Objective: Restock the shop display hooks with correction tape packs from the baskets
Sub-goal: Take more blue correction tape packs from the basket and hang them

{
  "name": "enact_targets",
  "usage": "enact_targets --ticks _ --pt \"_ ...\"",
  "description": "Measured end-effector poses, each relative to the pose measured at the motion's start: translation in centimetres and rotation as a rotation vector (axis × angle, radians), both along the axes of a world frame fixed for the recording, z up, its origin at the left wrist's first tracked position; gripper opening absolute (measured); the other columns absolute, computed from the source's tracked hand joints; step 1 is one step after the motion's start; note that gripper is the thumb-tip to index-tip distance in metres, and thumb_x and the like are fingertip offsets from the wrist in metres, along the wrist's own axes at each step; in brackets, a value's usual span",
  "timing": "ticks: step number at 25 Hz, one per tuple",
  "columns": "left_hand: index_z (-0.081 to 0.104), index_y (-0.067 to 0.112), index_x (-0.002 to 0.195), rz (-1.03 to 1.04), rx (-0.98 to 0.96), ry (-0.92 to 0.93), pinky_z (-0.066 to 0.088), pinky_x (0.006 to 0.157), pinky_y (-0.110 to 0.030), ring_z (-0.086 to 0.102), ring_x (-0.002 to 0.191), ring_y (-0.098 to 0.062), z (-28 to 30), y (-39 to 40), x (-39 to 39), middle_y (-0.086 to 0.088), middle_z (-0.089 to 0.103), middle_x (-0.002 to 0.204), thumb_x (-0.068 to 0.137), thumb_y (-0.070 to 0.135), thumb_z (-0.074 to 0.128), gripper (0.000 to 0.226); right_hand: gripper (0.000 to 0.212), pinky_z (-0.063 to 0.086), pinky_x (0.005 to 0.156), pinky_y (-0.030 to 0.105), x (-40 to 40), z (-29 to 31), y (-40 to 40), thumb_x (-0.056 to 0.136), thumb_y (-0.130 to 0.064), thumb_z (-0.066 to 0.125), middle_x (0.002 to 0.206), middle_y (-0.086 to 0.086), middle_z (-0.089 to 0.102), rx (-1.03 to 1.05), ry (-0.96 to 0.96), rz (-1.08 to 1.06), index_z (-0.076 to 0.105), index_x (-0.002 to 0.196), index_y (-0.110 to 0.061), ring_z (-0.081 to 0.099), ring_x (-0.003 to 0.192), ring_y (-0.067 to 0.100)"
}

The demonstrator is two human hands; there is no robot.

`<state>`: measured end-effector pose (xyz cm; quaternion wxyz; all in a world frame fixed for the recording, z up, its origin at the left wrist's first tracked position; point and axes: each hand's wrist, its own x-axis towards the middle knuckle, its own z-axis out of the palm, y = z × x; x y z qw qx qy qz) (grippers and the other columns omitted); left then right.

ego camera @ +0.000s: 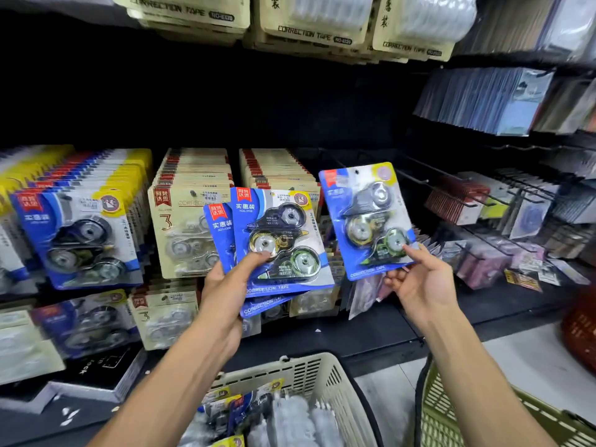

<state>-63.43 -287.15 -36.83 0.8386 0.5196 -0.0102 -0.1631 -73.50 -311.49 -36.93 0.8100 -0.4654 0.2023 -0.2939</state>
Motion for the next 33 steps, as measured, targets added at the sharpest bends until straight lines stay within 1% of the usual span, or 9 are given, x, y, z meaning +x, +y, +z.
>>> enact_targets --ticks 5,8,16,20,23,25,27,29,33 --pt "0.074 0.019 0.102 -0.035 0.027 -0.008 0.06 0.075 -0.035 0.075 0.086 -0.022 -0.1 -0.2 -0.4 -0.004 0.08 0.101 0.086 0.011 0.075 0.018 0.005 0.055 0.049 0.025 0.4 -1.1 -1.9 0.098 -0.011 0.052 0.08 0.009 0.061 0.101 0.06 -0.114 0.056 0.1 -0.01 0.057 0.06 0.02" --pt "0.074 0.02 0.102 -0.035 0.046 -0.009 0.059 0.08 -0.038 0.075 0.091 -0.026 -0.2 -0.1 -0.4 -0.004 0.08 0.101 0.085 0.012 0.076 0.018 0.006 0.057 0.051 0.026 0.7 -1.6 -2.1 0.098 -0.009 0.054 0.084 0.01 0.061 0.029 0.11 -0.122 0.058 0.102 -0.01 0.057 0.059 0.019" --pt "0.074 0.02 0.109 -0.057 0.093 -0.011 0.058 0.091 -0.048 0.075 0.099 -0.03 -0.4 -0.1 -0.2 -0.004 0.079 0.103 0.085 0.016 0.077 0.024 0.04 0.054 0.05 0.026 1.8 -1.9 -3.2 0.095 -0.007 0.061 0.1 0.01 0.069 -0.173 0.161 -0.255 0.059 0.133 -0.02 0.052 0.054 0.016" --pt "0.075 0.019 0.106 -0.076 0.1 -0.023 0.059 0.086 -0.043 0.075 0.096 -0.029 -0.4 -0.2 -0.5 -0.004 0.079 0.102 0.085 0.016 0.076 0.021 0.037 0.052 0.057 0.033 1.8 -1.8 -3.6 0.091 -0.011 0.064 0.091 0.013 0.067 -0.108 0.152 -0.405 0.061 0.124 -0.028 0.052 0.05 0.02" --pt "0.075 0.018 0.106 -0.082 0.09 -0.024 0.058 0.079 -0.038 0.075 0.091 -0.026 -0.4 -0.2 -0.5 -0.005 0.079 0.102 0.086 0.015 0.076 0.021 0.024 0.053 0.052 0.03 2.1 -2.3 -3.4 0.093 -0.016 0.068 0.08 0.016 0.063 -0.189 0.162 -0.474 0.061 0.115 -0.02 0.055 0.05 0.021" --pt "0.075 0.018 0.106 -0.083 0.096 -0.022 0.058 0.083 -0.041 0.075 0.096 -0.03 -0.5 -0.2 -0.4 -0.005 0.079 0.103 0.085 0.015 0.077 0.022 0.023 0.053 0.049 0.028 2.3 -2.6 -3.1 0.093 -0.018 0.07 0.082 0.017 0.063 -0.233 0.204 -0.457 0.061 0.115 -0.016 0.058 0.058 0.024" --pt "0.075 0.02 0.105 -0.083 0.1 -0.022 0.057 0.088 -0.046 0.074 0.099 -0.031 -0.7 -0.1 -0.2 -0.004 0.079 0.103 0.084 0.017 0.077 0.022 0.03 0.058 0.059 0.029 2.5 -2.6 -3.1 0.097 -0.015 0.064 0.096 0.014 0.067 -0.143 0.199 -0.352 0.06 0.127 -0.016 0.063 0.073 0.026" --pt "0.075 0.021 0.105 -0.086 0.093 -0.021 0.057 0.09 -0.047 0.074 0.098 -0.03 -0.7 0.0 -0.2 -0.004 0.079 0.104 0.084 0.017 0.077 0.021 0.044 0.057 0.075 0.034 2.2 -2.3 -3.2 0.101 -0.01 0.056 0.111 0.008 0.069 -0.014 0.17 -0.149 0.048 0.142 -0.022 0.066 0.084 0.024" --pt "0.075 0.02 0.105 -0.088 0.088 -0.022 0.058 0.092 -0.048 0.075 0.099 -0.03 -0.5 -0.1 -0.4 -0.004 0.079 0.102 0.084 0.015 0.077 0.021 0.064 0.053 0.082 0.037 2.3 -2.4 -3.2 0.097 -0.008 0.06 0.129 0.003 0.062 0.014 0.271 0.033 0.038 0.149 -0.039 0.062 0.089 0.022"
